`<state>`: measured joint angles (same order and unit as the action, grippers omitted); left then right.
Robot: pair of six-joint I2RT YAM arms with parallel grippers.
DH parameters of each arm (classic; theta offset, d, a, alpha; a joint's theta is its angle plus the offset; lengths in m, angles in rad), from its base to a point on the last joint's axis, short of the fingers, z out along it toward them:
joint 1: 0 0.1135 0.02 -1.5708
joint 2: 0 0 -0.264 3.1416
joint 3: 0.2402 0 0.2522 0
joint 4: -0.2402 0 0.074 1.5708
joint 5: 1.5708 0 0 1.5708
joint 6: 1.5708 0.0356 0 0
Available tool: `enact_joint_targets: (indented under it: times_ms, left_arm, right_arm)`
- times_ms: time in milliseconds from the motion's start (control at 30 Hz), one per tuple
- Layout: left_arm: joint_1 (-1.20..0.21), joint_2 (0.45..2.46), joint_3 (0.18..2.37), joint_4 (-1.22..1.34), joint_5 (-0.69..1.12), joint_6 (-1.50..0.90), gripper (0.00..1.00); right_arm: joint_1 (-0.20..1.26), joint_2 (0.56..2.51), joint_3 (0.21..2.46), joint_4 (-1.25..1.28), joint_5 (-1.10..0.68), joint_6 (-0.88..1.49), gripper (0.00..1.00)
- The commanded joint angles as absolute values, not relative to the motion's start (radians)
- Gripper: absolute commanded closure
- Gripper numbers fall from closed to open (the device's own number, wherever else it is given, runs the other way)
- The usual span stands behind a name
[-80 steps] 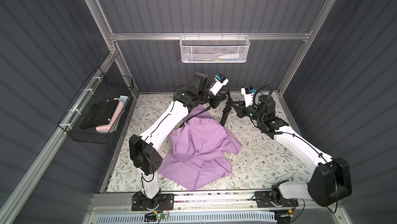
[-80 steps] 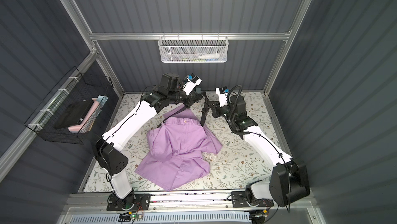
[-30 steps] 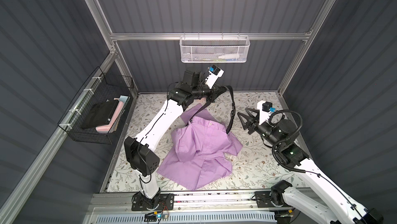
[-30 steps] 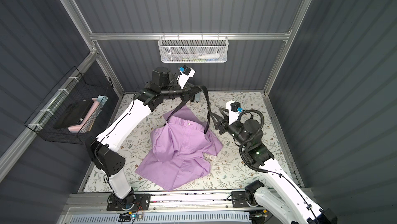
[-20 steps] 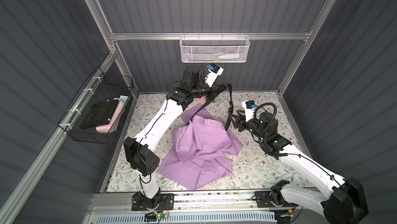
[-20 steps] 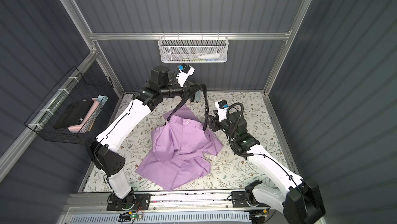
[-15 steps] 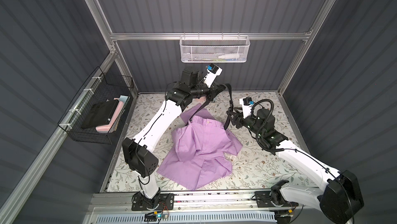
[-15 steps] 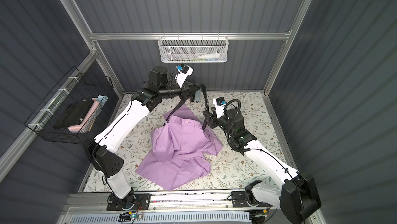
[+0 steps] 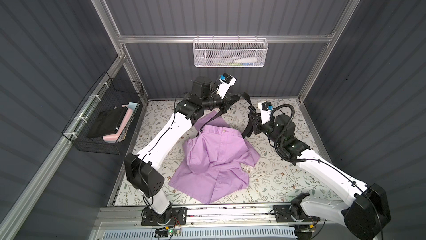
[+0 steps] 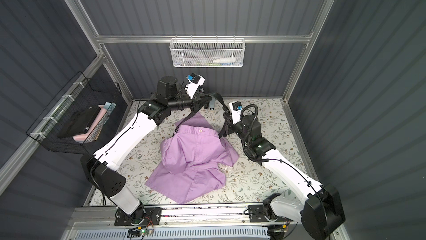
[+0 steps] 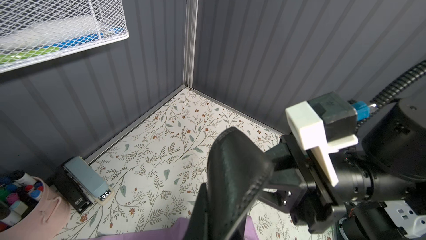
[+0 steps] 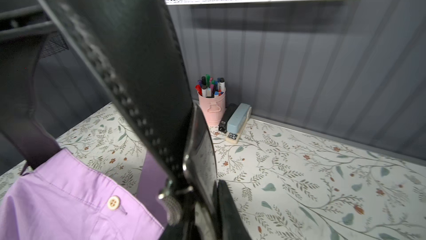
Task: Remove the belt from the trousers
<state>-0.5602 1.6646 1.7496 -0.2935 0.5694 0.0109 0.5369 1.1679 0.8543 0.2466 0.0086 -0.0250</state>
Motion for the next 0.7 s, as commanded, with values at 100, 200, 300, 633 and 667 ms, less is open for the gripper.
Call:
enact_joint_targets:
  times_ms: [100,200,300,633,667]
  left_arm:
    - [-0.552,1.627,1.667,-0.294,0.519,0.09,0.89]
    - [-0.554,1.614,1.589,-0.305,0.436,0.183,0.73]
    - [-0.557,1.603,1.559,-0.282,0.339,0.257,0.39]
    - [-0.589,1.606,1.652,-0.259,0.256,0.397,0.26]
    - [-0.591,1.607,1.662,-0.268,0.256,0.409,0.26]
  right_arm:
    - [0.533,1.138,0.941,0.207,0.073,-0.144,1.0]
    - [0.533,1.158,1.009,0.116,0.051,-0.183,1.0]
    - [0.534,1.205,1.114,-0.019,0.017,-0.225,1.0]
    - [0.535,1.324,1.19,-0.154,0.004,-0.217,1.0]
    - [0.534,1.33,1.19,-0.16,0.001,-0.214,1.0]
